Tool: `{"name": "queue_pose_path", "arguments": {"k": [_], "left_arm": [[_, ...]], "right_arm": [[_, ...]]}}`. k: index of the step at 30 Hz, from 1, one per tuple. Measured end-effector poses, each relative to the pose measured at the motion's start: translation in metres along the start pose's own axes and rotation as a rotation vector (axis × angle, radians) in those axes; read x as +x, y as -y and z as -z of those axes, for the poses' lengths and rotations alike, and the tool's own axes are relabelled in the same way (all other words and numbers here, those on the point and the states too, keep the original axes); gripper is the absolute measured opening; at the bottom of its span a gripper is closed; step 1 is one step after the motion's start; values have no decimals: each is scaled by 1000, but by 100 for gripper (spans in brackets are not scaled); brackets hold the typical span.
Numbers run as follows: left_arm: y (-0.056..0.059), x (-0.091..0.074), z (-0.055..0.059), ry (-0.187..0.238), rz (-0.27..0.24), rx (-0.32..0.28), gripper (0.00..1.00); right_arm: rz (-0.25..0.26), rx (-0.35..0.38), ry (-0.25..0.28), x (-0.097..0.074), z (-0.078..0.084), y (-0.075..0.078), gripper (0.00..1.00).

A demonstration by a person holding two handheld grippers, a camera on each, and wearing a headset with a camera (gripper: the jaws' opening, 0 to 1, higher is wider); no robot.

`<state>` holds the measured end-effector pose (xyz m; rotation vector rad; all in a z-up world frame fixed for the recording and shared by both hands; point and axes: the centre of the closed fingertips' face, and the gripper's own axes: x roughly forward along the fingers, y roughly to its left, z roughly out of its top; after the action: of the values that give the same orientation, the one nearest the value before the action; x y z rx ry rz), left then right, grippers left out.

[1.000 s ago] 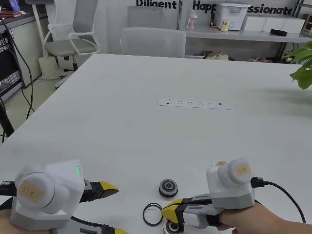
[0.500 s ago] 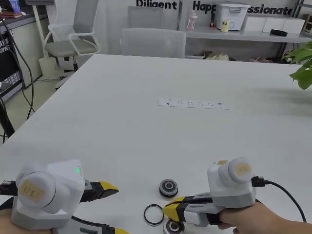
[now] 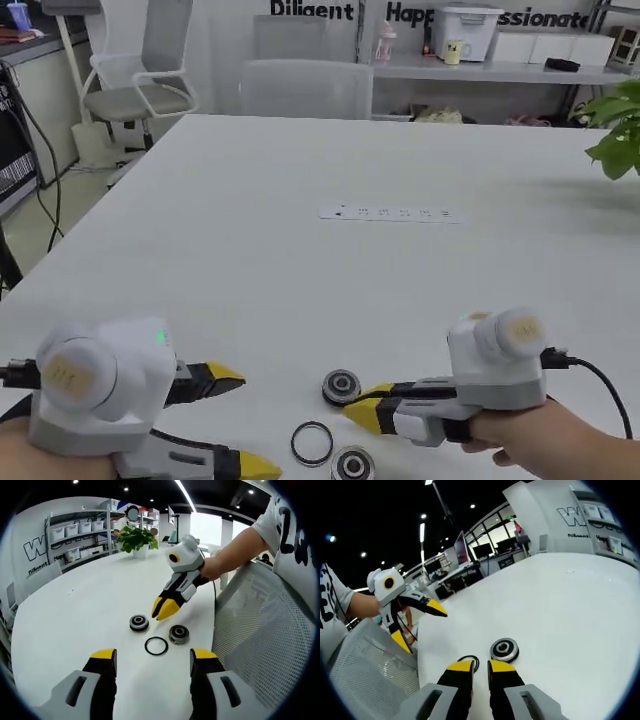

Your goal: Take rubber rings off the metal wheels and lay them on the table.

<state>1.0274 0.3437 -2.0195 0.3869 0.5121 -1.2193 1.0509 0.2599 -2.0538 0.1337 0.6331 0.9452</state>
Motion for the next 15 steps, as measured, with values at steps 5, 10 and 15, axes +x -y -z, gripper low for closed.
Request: {"name": "queue_pose_path", "arguments": {"k": [5,10,15], "left_arm": [[-6,4,-8,8,1,1,56],[-13,7,-16,19,-3,-2,55],[-21,13,-23,27,-3,-8,53]], "right_arm": [[19,-10,20,-7,-5,8,11],[37,-24,28,-9,-6,13,14],[49,-53,23,-8,-5,16,16]]}}
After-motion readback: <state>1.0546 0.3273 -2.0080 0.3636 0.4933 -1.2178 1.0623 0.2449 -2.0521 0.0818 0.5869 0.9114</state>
